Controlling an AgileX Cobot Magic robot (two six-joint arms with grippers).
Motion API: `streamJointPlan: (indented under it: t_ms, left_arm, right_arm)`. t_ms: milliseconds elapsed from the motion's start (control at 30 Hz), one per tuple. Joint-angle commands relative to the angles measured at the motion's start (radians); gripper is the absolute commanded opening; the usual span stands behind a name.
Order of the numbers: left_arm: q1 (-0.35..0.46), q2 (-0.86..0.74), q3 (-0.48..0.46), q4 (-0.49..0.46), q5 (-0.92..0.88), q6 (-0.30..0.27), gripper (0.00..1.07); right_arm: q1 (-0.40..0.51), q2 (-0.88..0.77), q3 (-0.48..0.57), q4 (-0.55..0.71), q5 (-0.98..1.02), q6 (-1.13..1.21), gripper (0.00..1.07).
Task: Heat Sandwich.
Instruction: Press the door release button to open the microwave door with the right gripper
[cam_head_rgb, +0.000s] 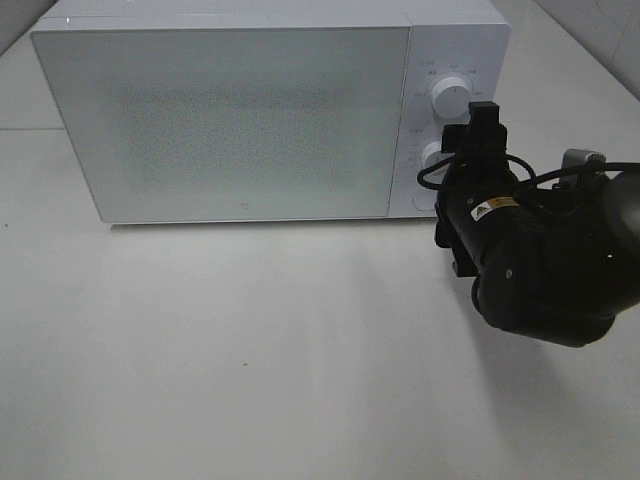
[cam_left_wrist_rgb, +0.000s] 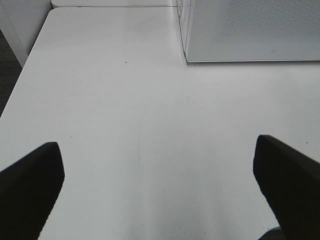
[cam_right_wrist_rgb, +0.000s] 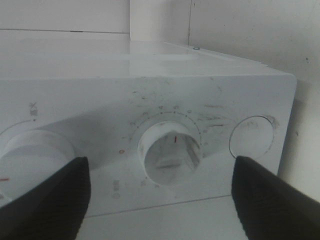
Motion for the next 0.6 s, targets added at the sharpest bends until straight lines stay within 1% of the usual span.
streamJointPlan:
  t_ms: [33,100,233,267,300,400,433,467,500,567,600]
  left_arm:
    - [-0.004,-0.028,0.006,-0.002,-0.009,0.001,0.98]
    - [-0.004,-0.028,0.006,-0.002,-0.009,0.001,0.98]
    - [-0.004,-0.028,0.006,-0.002,-0.009,0.001,0.98]
    - [-0.004,-0.028,0.006,-0.002,-0.009,0.001,0.98]
    - [-0.004,-0.028,0.006,-0.002,-0.009,0.001,0.98]
    - [-0.004,-0.028,0.006,-0.002,-0.009,0.001,0.98]
    - [-0.004,-0.028,0.006,-0.002,-0.009,0.001,0.98]
    - [-0.004,-0.028,0.006,-0.002,-0.009,0.001,0.98]
    - [-0.004,-0.028,0.006,-0.002,-0.009,0.001,0.98]
    - [-0.004,-0.028,0.006,-0.002,-0.009,0.001,0.98]
    - [-0.004,-0.028,0.006,-0.002,-0.009,0.001,0.98]
  right_arm:
    - [0.002,-0.06,0.031,-0.051,0.071,-0.067,0.76]
    - [0.002,-0.074,0.039,-0.062,0.093,-0.087,0.76]
    - [0.002,-0.145,0.07,-0.125,0.22,-0.206,0.76]
    - [0.002,-0.145,0.07,-0.125,0.22,-0.206,0.76]
    - [0.002,-0.171,0.078,-0.149,0.289,-0.273,0.76]
    - [0.002,-0.211,0.084,-0.18,0.385,-0.412,0.76]
    - [0.002,-0.211,0.084,-0.18,0.385,-0.412,0.76]
    - [0.002,-0.242,0.085,-0.191,0.45,-0.515,0.76]
    - [0.002,-0.259,0.085,-0.198,0.488,-0.565,0.76]
    - [0.001,-0.291,0.085,-0.218,0.556,-0.654,0.76]
    - [0.001,-0.291,0.085,-0.218,0.556,-0.654,0.76]
